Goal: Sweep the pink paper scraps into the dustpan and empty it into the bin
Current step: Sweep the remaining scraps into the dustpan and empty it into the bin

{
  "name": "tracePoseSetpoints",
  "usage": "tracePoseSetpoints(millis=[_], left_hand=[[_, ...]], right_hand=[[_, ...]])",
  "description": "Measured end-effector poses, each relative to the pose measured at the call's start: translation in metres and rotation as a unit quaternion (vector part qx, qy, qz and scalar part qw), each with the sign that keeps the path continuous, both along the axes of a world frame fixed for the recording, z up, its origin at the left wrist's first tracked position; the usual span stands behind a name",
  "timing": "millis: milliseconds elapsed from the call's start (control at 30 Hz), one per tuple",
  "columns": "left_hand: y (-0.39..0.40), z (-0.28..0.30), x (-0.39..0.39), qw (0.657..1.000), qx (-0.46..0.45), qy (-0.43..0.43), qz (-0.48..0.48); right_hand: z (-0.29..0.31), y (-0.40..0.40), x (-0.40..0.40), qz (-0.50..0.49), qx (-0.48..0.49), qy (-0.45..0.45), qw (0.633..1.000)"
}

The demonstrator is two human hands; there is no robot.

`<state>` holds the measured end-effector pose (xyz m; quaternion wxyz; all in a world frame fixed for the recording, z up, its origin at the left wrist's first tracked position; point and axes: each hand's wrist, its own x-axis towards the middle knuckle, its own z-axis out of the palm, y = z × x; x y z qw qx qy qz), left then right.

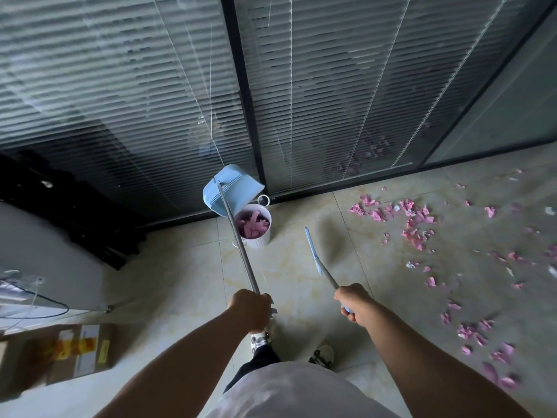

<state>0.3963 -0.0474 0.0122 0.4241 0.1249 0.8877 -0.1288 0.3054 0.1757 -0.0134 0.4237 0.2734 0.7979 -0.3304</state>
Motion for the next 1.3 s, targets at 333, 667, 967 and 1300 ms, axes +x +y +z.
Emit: tracePoseSetpoints(millis=[333, 667, 967, 1300], left_hand=[[0.022, 0.002, -0.015, 0.998, 0.045, 0.023, -0.048], [0.085, 0.031, -0.05, 0.988, 0.115, 0.089, 0.058], [0.148, 0.041, -0.091, 0.982, 0.102, 0.147, 0.065], [0.223, 0.054, -0.133, 0.973, 0.171, 0.157, 0.001]], right_hand=[[-0.005, 0.009, 0.001, -0.018, 0.0, 0.004, 1.0], [-0.004, 0.058, 0.004, -0.122, -0.021, 0.043, 0.991], [0.012, 0.143, 0.005, -0.187, -0.067, 0.057, 0.978], [0.014, 0.192, 0.011, -0.333, -0.096, 0.062, 0.936]])
